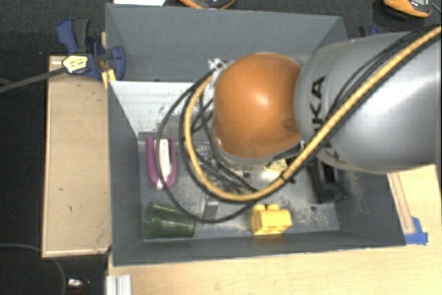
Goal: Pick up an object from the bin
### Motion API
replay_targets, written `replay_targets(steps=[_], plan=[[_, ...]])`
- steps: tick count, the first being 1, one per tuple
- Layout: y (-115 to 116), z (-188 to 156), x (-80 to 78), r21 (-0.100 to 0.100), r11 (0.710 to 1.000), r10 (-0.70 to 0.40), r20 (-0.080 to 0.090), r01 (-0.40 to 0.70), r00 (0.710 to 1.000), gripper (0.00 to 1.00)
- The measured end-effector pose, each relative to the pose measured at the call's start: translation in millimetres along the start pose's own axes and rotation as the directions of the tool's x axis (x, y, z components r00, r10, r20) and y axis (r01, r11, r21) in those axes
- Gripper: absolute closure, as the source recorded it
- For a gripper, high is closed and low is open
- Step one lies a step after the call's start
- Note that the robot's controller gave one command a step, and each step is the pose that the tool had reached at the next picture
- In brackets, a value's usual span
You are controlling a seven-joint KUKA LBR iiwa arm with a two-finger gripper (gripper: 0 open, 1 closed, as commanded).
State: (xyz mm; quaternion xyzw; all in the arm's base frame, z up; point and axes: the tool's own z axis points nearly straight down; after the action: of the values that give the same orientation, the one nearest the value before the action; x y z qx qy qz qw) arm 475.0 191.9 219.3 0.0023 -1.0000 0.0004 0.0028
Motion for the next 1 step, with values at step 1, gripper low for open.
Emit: replay_targets(steps=[1], plan=[[-1.3, -4.4, -1.7, -0.002, 1.0, 0.008, 0.007, -0.008, 1.0, 0.0]])
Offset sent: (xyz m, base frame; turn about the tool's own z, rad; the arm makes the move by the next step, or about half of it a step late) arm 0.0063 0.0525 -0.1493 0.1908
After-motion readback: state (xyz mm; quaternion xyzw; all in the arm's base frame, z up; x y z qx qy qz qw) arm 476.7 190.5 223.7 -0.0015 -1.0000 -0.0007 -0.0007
